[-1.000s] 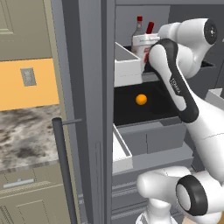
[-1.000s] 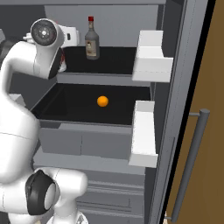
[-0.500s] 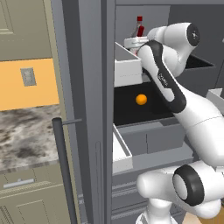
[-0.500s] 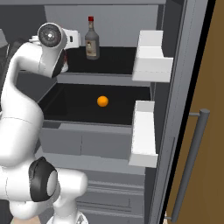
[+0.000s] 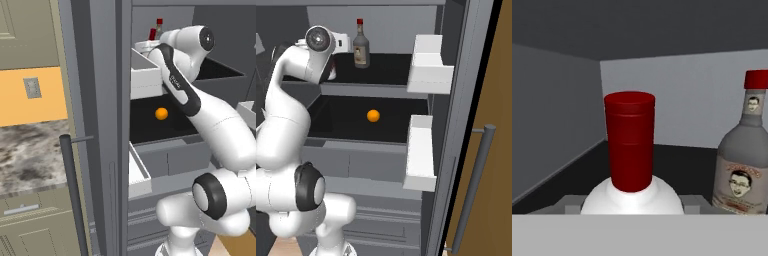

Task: Place the liquors on the top shelf of the fridge to keep them out of children's reach, and place the orange on lower shelves for easy access.

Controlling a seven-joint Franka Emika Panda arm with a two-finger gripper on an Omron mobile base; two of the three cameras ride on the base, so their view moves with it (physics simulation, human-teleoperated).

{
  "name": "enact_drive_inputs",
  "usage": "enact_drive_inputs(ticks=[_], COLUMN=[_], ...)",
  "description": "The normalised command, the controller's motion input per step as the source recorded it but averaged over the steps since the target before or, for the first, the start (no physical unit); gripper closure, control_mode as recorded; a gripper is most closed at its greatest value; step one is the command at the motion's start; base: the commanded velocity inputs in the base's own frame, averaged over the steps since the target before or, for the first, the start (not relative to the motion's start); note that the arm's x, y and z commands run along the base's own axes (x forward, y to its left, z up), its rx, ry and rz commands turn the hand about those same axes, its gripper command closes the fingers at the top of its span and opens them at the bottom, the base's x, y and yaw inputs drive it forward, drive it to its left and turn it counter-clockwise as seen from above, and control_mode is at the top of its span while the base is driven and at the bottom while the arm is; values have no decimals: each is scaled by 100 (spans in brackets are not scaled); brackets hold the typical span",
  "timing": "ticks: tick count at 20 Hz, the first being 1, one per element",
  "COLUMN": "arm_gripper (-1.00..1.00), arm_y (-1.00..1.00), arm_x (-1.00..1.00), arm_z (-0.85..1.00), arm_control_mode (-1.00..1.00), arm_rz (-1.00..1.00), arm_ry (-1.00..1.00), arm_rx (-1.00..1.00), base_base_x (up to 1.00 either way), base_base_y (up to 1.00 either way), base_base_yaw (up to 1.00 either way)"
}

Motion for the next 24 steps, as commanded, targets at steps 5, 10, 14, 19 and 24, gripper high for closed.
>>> enact_drive_inputs(ticks=[5,10,14,19,24], arm_gripper=[100,100,100,100,100], arm_y=[9,11,11,17,25], arm_x=[46,50,49,52,50], arm_z=[-2,0,-1,-5,-6], arm_control_mode=[-100,-100,-100,-100,-100], arm_rz=[0,0,0,0,0], arm_ry=[0,0,0,0,0], arm_rx=[0,0,0,0,0], base_base_x=[0,0,0,0,0], base_base_y=[0,0,0,0,0], base_base_yaw=[0,0,0,0,0])
